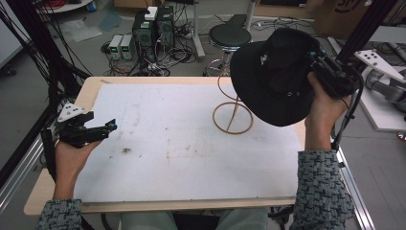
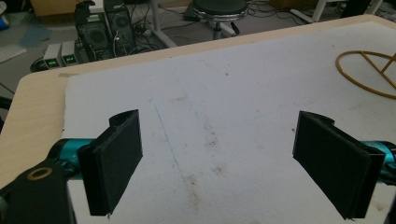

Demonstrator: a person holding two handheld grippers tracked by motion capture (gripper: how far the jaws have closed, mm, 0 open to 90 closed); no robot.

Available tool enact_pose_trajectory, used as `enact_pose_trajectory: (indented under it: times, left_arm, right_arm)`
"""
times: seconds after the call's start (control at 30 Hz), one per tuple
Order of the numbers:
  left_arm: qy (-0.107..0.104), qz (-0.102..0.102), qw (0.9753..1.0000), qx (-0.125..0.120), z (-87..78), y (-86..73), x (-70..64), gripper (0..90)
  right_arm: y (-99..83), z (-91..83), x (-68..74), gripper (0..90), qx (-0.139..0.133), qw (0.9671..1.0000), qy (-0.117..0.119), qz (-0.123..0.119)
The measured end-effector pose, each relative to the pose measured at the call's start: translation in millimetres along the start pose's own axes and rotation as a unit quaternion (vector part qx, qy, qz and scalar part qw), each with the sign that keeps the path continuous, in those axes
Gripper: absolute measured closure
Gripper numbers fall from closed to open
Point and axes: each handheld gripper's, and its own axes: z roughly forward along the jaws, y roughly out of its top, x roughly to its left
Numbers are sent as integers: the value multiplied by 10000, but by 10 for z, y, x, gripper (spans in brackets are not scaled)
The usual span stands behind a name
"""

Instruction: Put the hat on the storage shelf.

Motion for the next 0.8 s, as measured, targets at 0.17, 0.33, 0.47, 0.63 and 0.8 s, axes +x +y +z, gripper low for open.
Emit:
enact_pose_trajectory:
  times: [0.17,0.33,0.47,0.63,0.8]
  left_arm:
    - [4,-24,10000,-10,-16,-3,22,160]
    - [12,-28,10000,-27,-26,2,26,160]
    - [-1,-33,10000,-15,-16,-1,20,160]
    - [4,-55,10000,-20,-16,-5,24,160]
    - [15,-57,10000,-14,-17,-5,32,160]
  right_arm:
    - [-91,183,97,824,121,9998,146,36]
    - [-195,362,181,822,246,9994,249,5]
    - [-285,490,237,821,411,9987,303,-47]
    - [-400,618,302,821,600,9975,360,-53]
    - [-461,680,337,821,683,9968,401,-88]
